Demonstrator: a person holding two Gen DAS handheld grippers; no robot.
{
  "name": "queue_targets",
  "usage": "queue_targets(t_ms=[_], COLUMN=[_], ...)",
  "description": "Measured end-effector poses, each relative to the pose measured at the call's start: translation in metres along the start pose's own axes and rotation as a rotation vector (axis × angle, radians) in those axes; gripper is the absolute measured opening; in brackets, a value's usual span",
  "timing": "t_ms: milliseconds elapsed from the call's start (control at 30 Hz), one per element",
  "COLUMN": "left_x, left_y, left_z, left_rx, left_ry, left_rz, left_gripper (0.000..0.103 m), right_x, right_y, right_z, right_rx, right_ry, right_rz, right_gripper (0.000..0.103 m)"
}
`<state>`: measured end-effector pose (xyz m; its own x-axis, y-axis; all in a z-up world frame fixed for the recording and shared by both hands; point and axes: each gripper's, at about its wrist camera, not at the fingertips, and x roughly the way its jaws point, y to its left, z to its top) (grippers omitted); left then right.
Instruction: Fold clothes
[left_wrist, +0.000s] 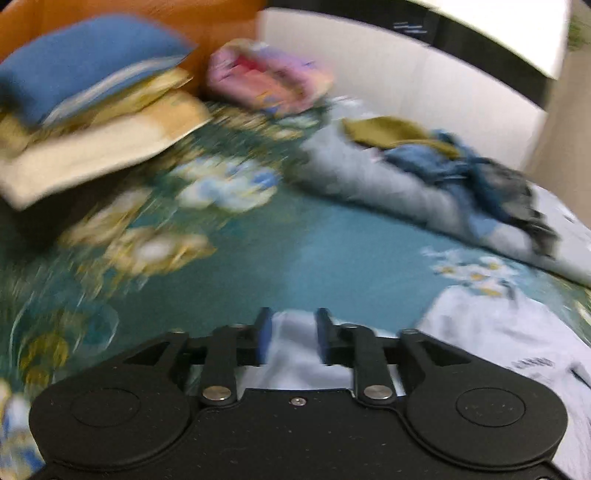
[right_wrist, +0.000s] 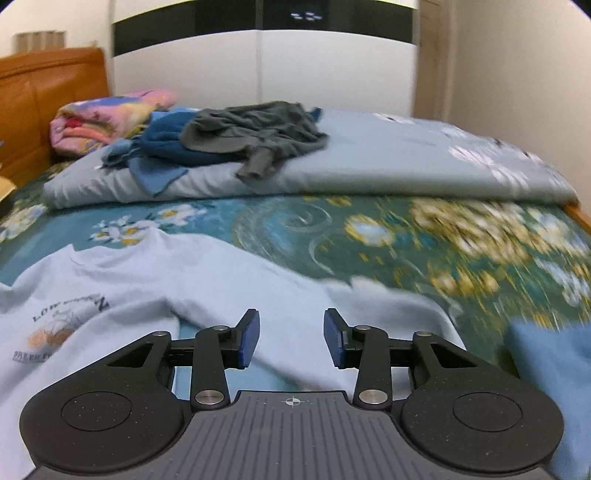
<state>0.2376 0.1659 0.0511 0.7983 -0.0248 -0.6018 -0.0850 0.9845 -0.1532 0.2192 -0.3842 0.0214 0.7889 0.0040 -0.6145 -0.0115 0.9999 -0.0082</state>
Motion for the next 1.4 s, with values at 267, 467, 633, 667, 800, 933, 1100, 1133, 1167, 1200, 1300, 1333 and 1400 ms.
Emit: queue_targets(t_ms=[267,467,633,667,800,933,1100,1133,1167,1200,1300,1333,1400], left_x=[0.085,0.156,0.161,0.161,0.160,0.152,0.143,0.145,0.150,0.155,0.172,0.180,0.200], left_y=[-0.103,-0.110,-0.123,-0.124,-0.129,-0.141,-0.168,-0.174,-0.180,-0.186,-0.202,-0.207,-0.219], left_z=[0.019,0.005,-0.004,-0.005,-0.006,-0.009,-0.001,0.006,0.013,0.021,0.047,0.055,0.068], left_rx=[0.258,0.204,0.271,0.272,0.271,0.327,0.500,0.531,0.551,0.567,0.611,0.619,0.637], left_ry=[0.117,0.281,0.283,0.280,0.295,0.273,0.091,0.060,0.039,0.023,-0.051,-0.059,-0.053], left_rz=[-0.172,-0.224,-0.256,-0.258,-0.309,-0.278,-0.138,-0.111,-0.086,-0.062,0.005,0.023,0.058], left_gripper=[0.053,0.051,0.047,0.039,0.015,0.001,0.000,0.000,0.000,0.000,0.000,0.000,0.000], right_x=[0.125,0.198,0.216,0.217,0.215,0.208,0.189,0.185,0.182,0.180,0.185,0.189,0.200], right_y=[0.048,0.065,0.071,0.073,0.079,0.080,0.083,0.081,0.080,0.080,0.079,0.078,0.073], right_z=[0.067,0.082,0.081,0.081,0.078,0.081,0.086,0.092,0.098,0.104,0.122,0.128,0.139], right_rx=[-0.063,-0.052,-0.147,-0.163,-0.183,-0.186,-0.226,-0.229,-0.234,-0.247,-0.273,-0.273,-0.236], right_ry=[0.113,0.199,0.207,0.206,0.198,0.210,0.129,0.093,0.060,0.034,-0.017,-0.030,-0.044], right_rz=[0.235,0.260,0.290,0.288,0.307,0.327,0.275,0.256,0.238,0.221,0.154,0.127,0.098], right_gripper=[0.039,0.040,0.057,0.058,0.045,0.005,0.004,0.003,0.003,0.003,0.003,0.003,0.003])
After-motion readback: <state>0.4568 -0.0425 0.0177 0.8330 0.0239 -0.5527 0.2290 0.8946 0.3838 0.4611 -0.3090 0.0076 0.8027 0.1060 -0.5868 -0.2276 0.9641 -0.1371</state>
